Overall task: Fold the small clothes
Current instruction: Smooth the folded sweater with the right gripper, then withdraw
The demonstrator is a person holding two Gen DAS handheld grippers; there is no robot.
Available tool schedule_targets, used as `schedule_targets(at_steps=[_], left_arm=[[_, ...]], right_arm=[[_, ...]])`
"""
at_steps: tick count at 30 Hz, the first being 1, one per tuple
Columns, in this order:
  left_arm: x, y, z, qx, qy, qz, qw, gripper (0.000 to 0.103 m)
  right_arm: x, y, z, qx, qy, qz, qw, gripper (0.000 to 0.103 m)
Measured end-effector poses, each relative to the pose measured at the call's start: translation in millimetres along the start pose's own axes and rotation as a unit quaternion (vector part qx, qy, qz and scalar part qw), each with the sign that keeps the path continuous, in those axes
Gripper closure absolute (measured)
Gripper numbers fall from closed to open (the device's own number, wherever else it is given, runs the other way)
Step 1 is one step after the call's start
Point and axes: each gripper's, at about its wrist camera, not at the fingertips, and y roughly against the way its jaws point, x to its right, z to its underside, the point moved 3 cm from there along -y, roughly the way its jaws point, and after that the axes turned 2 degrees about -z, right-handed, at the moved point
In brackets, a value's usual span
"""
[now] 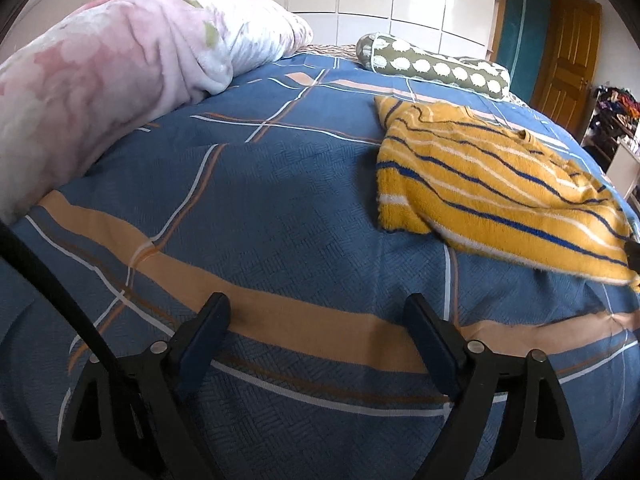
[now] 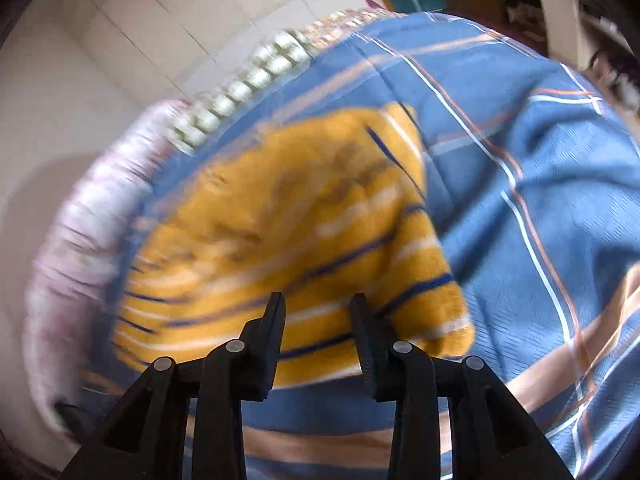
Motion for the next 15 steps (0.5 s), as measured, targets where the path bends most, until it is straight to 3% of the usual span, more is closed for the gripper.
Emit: schedule_targets(at_steps=[3,9,15], left_arm=[[1,0,2,-0.001,-0.007,-0.003,1.0000,0.014],[3,-2,3,-0.008,-0.010,-0.008,0.9999,0.010],[3,-2,4,-0.008,-0.009,-0.011,0.9999,0.008]], right_arm=[[9,10,7,0.014,-0.019,-0.018,1.000,0.067],[7,36,33,0.017,-0.014,-0.050,0.999,0.054],[13,28,58,0.004,-0.037,-0.066,0.997,0.051]])
